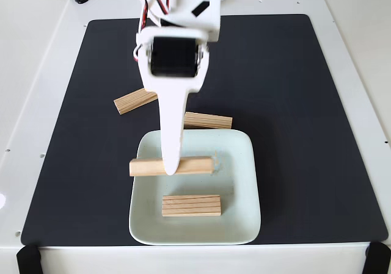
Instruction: Pick up the wooden block and place them on the plate.
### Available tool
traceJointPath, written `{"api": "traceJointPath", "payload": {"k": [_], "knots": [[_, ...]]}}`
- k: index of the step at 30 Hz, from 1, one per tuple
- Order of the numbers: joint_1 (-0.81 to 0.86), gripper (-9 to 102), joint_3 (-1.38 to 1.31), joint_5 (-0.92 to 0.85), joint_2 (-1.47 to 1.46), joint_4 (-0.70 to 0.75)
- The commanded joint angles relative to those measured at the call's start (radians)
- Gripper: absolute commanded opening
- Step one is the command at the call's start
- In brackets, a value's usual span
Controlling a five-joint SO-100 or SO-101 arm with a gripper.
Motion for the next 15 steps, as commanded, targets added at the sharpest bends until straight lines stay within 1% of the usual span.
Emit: {"api": "traceJointPath", "payload": {"k": [1,8,15], "knots": [[0.008,0,-0.135,0.011,-0.087,-0.017],[-0.005,0,-0.236,0.012,-0.233,-0.023],[-0.034,0,-0.253,0.012,-0.276,-0.025]]}}
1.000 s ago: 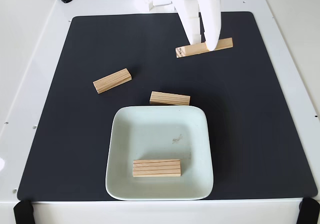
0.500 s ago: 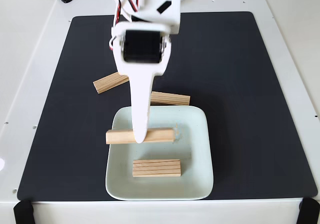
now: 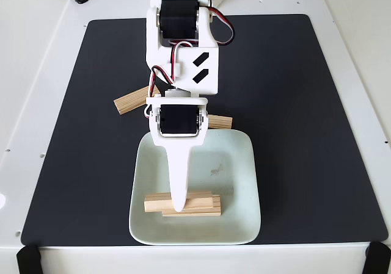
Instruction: Pick up the wooden block and place them on the plate.
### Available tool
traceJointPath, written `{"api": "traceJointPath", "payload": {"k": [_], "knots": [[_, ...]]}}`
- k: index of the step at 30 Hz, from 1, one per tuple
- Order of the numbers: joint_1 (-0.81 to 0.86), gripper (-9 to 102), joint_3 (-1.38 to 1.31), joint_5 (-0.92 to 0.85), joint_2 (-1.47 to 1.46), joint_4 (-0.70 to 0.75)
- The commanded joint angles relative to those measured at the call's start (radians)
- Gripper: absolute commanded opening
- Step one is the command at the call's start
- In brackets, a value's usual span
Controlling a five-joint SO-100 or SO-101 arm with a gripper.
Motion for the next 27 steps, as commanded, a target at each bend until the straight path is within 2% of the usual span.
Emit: {"api": "traceJointPath", "payload": {"k": [1,22,27], "knots": [[-0.025,0,-0.057,0.006,0.017,-0.018],[-0.057,0,-0.057,0.064,0.029,-0.018],[-0.057,6,-0.057,0.064,0.032,-0.018]]}}
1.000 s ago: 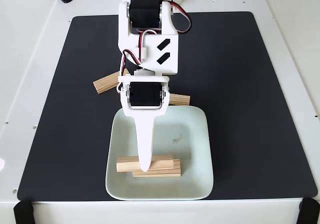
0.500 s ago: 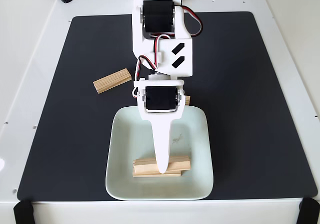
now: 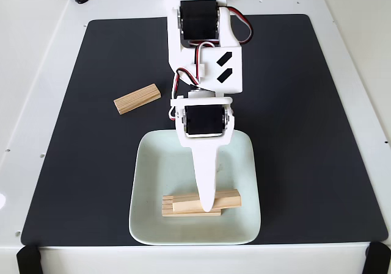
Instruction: Pick up the wooden block and place them on the plate.
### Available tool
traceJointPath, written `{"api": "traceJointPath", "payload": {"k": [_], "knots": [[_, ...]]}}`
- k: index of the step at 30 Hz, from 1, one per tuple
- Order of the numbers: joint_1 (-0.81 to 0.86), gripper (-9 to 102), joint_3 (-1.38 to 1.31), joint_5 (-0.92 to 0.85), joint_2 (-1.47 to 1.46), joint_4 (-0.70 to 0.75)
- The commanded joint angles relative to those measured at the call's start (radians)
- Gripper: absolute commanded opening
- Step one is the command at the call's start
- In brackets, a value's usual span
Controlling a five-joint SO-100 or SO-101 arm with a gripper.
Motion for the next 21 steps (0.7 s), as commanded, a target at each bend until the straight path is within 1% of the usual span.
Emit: {"api": "traceJointPath", "payload": {"k": [1,6,9,18,21], "knots": [[0.003,9,-0.057,0.003,0.034,-0.017],[0.005,24,-0.052,-0.008,0.034,-0.017],[0.005,29,-0.054,-0.009,0.034,-0.017],[0.008,29,-0.057,-0.009,0.040,-0.011],[0.008,29,-0.035,0.002,0.092,-0.005]]}}
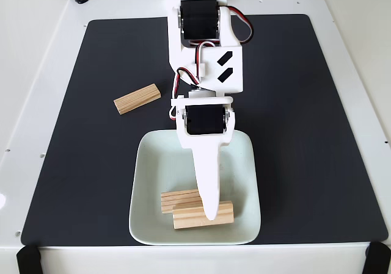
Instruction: Pick up the wooden block and place them on the plate.
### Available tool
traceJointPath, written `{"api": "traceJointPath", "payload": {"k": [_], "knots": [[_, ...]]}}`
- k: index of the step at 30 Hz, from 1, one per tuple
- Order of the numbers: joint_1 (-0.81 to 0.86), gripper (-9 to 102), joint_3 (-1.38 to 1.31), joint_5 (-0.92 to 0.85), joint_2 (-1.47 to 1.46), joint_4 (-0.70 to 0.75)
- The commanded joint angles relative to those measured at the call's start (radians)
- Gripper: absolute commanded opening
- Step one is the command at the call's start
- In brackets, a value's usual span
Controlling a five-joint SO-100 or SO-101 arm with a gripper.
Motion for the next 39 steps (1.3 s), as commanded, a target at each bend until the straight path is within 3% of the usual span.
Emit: {"api": "traceJointPath", "payload": {"k": [1,4,8,27,33,39], "knots": [[0.009,28,-0.017,0.003,0.117,-0.005],[0.006,19,0.072,0.005,0.210,-0.005],[0.000,-2,0.249,0.005,0.379,-0.005],[0.008,0,1.350,-0.009,1.224,-0.005],[0.025,0,1.442,-0.002,1.247,0.003],[0.028,0,1.310,0.005,1.149,0.216]]}}
